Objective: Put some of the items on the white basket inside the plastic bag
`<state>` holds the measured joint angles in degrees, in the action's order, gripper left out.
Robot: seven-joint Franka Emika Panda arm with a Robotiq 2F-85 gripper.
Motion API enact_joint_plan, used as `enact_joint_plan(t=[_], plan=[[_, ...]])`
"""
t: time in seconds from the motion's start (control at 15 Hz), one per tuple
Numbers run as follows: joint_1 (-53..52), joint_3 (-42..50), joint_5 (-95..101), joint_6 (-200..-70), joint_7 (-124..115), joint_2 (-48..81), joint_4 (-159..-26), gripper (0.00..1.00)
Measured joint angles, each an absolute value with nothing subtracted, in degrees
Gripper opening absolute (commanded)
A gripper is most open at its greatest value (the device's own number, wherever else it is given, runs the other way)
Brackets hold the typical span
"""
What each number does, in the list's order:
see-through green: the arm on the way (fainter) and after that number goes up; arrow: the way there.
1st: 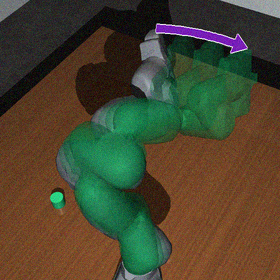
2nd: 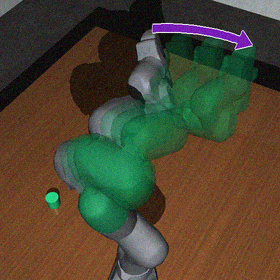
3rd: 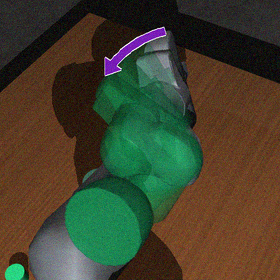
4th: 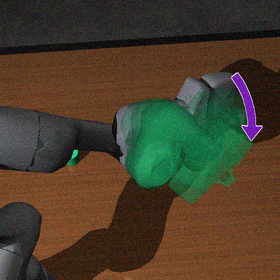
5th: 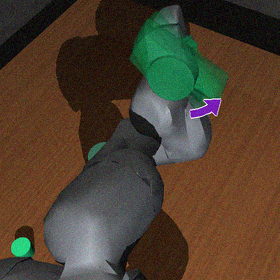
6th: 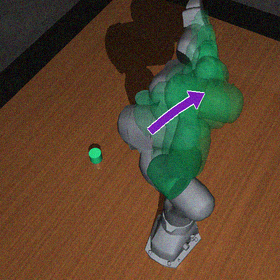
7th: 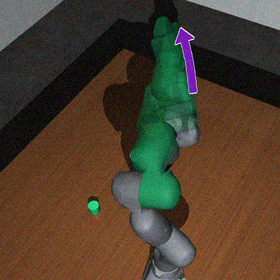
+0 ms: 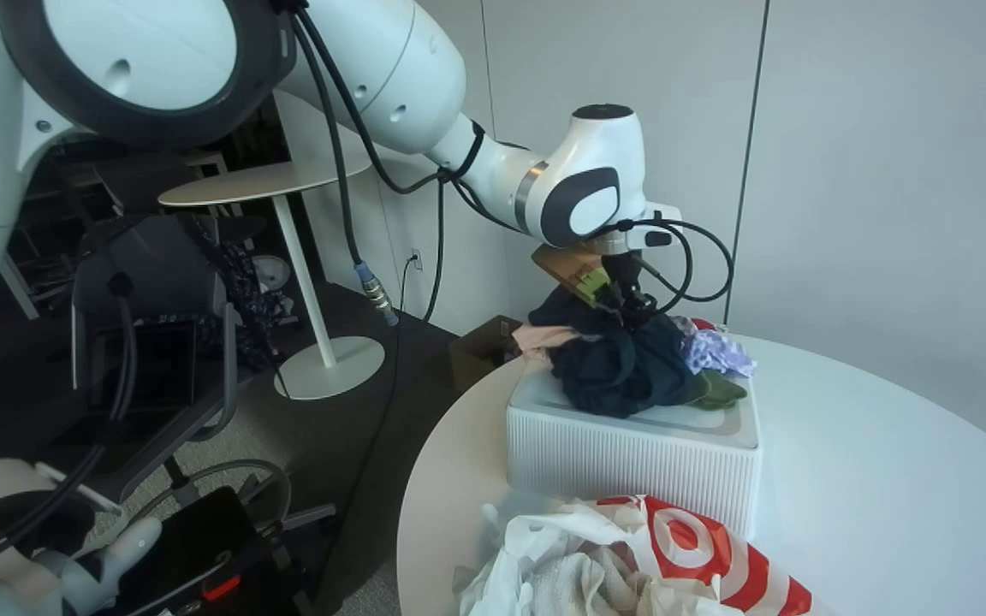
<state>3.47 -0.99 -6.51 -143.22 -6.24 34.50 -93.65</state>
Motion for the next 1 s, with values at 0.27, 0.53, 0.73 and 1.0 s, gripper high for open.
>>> enact_joint_plan(t=[0.27,0.53,0.73,1.0], plan=[[2.97,-0.40,-6.71,-143.18,-8.04,32.22,-95.52,0.09],[1.13,1.34,-6.26,-143.23,-12.34,25.43,-100.73,0.08],[-0.08,2.77,-4.90,-143.48,-16.45,18.98,-105.60,0.08],[-1.17,4.97,1.05,-144.65,-24.62,10.12,-112.40,0.08]])
